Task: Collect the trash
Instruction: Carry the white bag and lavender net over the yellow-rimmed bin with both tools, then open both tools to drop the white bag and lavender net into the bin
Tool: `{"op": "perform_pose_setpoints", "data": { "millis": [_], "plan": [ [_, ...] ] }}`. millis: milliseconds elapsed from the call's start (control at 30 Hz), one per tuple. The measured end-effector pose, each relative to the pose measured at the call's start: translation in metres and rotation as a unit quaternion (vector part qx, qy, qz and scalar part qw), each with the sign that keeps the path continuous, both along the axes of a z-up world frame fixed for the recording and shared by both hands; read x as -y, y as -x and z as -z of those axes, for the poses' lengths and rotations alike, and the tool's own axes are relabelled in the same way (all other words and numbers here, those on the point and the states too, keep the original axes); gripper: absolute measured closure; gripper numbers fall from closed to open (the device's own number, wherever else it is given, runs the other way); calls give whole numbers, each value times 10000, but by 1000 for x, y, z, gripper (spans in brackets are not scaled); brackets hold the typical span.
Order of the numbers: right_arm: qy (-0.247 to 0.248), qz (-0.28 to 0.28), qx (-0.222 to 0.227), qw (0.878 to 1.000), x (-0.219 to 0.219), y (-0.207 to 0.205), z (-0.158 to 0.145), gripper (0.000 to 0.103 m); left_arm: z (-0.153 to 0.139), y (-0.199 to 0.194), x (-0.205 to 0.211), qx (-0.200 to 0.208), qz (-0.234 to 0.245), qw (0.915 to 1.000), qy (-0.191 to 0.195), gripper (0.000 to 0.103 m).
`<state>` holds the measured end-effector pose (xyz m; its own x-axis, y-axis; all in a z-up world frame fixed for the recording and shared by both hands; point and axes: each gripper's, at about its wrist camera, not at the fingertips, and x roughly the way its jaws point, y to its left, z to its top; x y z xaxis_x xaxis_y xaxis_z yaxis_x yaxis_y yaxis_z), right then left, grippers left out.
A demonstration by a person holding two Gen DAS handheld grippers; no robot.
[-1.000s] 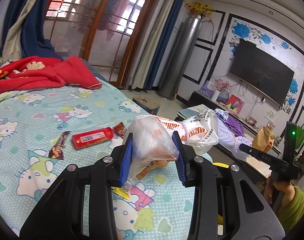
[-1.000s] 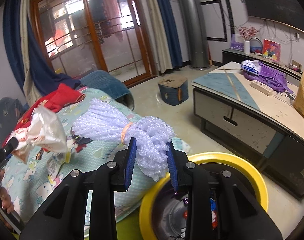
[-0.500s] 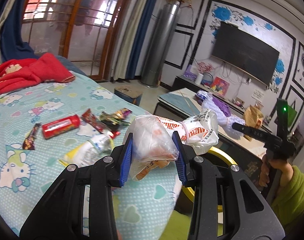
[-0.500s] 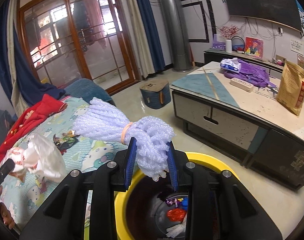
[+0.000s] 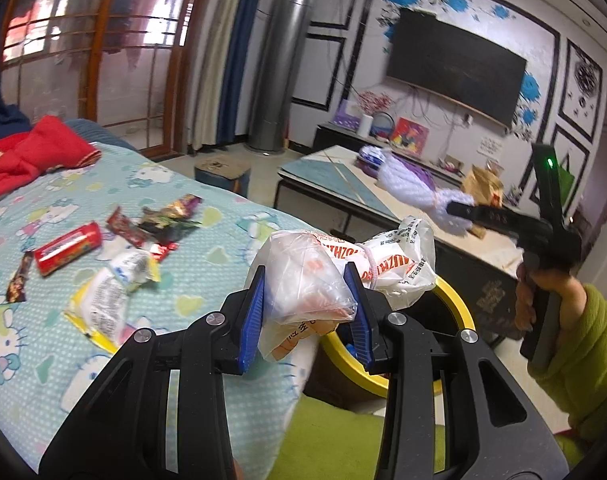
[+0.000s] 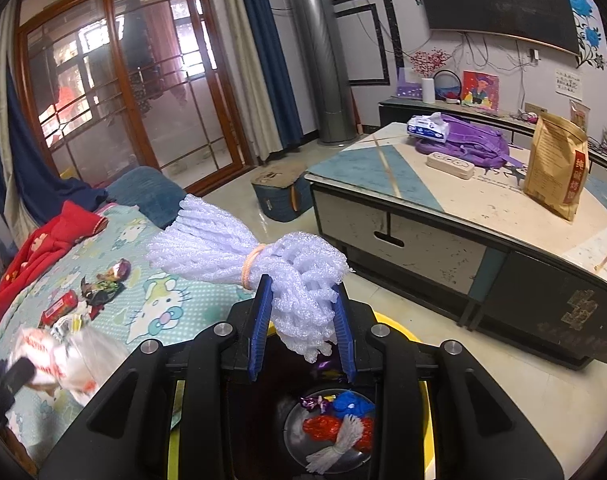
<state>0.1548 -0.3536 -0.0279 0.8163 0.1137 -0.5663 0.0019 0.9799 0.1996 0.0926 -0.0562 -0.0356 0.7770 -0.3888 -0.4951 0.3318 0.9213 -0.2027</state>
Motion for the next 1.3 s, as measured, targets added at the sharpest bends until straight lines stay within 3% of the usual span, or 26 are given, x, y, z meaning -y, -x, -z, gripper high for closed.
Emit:
{"op": "perform_pose_setpoints", "data": {
  "millis": [700,1300],
  "plan": [
    [-132,64,-569,9983,19,-13,27,75,40,-2,85,-200,1073,9915,-713,73],
    [-376,-246,-1264,9910,22,-31,60,72,62,-21,128,-419,1464,9827,-1051,72]
  ]
}}
